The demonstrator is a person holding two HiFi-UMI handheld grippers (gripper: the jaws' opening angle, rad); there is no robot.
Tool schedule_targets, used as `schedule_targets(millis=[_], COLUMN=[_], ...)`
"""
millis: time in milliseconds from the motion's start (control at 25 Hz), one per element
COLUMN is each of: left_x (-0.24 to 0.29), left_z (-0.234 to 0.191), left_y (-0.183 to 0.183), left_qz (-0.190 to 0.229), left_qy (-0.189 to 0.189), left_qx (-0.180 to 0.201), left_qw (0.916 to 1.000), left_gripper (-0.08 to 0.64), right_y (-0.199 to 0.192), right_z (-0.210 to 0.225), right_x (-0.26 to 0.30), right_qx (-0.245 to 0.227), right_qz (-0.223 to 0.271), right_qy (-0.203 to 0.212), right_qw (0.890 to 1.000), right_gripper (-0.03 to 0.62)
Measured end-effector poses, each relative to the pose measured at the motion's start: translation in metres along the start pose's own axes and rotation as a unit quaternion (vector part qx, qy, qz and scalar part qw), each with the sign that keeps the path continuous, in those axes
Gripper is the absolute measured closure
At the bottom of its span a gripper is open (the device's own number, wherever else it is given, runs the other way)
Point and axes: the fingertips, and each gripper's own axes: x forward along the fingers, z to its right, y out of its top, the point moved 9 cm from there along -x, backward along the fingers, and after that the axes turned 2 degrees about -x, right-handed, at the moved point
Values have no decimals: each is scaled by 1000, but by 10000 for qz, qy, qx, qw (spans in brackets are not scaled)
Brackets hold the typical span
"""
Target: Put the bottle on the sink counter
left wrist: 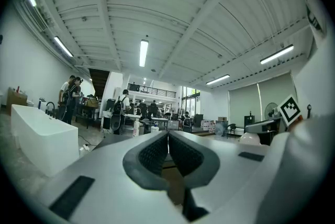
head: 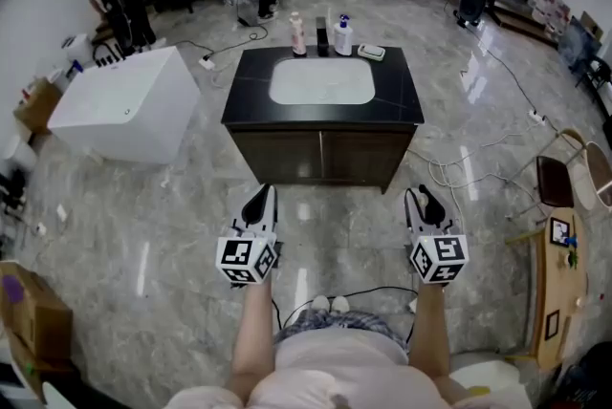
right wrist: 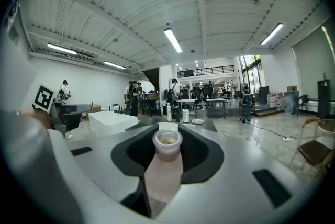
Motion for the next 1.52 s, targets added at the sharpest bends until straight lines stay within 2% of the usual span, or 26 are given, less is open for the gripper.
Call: schedule_targets(millis=[1040,1320,1520], left_x=[10,30,63], left_z=[-36,-48,-57], left_y=[-11,-11,-12], left_qz=[-76,-45,-65], left_qy=[-178,-183,-228], left_qx=[15,-20,-26], left_qw=[9998,9998,9997], left_gripper=[531,531,532], right_y=[-6,-5,-3], right_z=[-22,-18,-8], right_x=[22,44,73], right_qx=[99,64,68], right_qz=[70,49,17], right_qy=[-114,-127,-129], right_qw=[9999,9999,9999], right_gripper=[459,459,460])
